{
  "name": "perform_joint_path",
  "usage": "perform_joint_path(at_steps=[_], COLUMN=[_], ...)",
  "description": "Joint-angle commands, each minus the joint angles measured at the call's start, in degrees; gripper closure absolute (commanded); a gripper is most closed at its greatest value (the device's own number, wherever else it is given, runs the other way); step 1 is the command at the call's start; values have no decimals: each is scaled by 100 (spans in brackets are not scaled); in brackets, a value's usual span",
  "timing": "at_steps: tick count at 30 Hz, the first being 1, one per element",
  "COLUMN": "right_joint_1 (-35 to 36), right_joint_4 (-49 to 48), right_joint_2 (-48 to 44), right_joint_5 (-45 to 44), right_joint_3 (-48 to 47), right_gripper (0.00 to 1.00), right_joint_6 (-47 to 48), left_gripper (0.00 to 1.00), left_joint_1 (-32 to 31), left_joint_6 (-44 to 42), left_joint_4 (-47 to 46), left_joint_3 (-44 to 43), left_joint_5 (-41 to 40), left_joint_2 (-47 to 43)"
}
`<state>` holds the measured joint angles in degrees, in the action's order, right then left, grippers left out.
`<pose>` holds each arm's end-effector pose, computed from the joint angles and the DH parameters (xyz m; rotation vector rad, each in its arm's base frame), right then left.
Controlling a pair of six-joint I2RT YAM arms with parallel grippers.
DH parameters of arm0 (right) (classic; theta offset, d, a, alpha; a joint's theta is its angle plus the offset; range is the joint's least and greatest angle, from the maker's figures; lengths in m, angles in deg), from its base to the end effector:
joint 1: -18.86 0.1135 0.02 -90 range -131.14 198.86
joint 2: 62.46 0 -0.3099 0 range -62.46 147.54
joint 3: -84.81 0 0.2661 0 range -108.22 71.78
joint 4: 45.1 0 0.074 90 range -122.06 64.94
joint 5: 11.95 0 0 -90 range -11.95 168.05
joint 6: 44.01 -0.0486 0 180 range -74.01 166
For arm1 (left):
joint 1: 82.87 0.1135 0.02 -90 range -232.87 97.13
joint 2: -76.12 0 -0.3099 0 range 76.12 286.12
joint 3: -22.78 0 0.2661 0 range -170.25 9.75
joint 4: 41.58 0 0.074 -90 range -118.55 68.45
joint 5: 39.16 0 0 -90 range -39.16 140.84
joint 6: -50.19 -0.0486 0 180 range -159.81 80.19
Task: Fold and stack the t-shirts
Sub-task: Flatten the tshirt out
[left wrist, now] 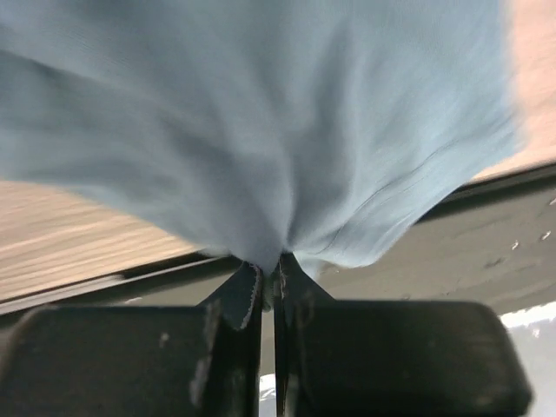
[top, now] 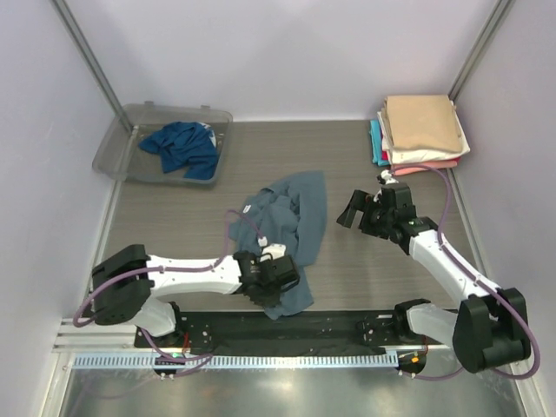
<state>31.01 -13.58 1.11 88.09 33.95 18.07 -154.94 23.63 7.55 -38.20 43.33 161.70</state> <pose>0.2220 0.0565 0.2475 0.2404 2.3826 0.5435 0.0899 -0.2571 0.1944 0.1909 2.8912 -0.3114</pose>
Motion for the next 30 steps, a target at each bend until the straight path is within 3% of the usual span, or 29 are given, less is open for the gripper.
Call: perform_joint_path(at_steps=[1,4,8,13,19,24,25,30], right_joint_1=[-19,-19,-19,-19,112,174,175,175], right_joint_4=[-546,-1108,-1803,-2252,-2402,-2490,-2490,-2481], right_joint_2=[427,1094,2254,3931,5287,5665,5719,5895], right_joint_5=[393,683,929,1070,1359,1351,1360,1474], right_joint_3=[-58,-190,-847,-1762,-2905,-3222,-3301,-3425], right_gripper=[0,0,0,1,12,33,46,79], right_joint_6=[-143,-301,-477,-626,-943,-1057,-1066,-1066], left_gripper=[100,100,100,100,100,100,100,100], left_joint_1=[325,746,1458,1644,1653,1732,1749,1925], left_joint_6=[-218,-515,-789,-623,-402,-534,-569,-710], left_joint_4=[1511,2180,2340,2543,2332,2446,2437,2481], left_joint_3=[-881,-1463,-1499,-1043,-637,-681,-681,-839], left_joint_5=[-1452,-2149,-1904,-1772,-1728,-1886,-1895,-1956], left_joint_2=[-725,-1779,-2747,-3020,-3381,-3355,-3338,-3320])
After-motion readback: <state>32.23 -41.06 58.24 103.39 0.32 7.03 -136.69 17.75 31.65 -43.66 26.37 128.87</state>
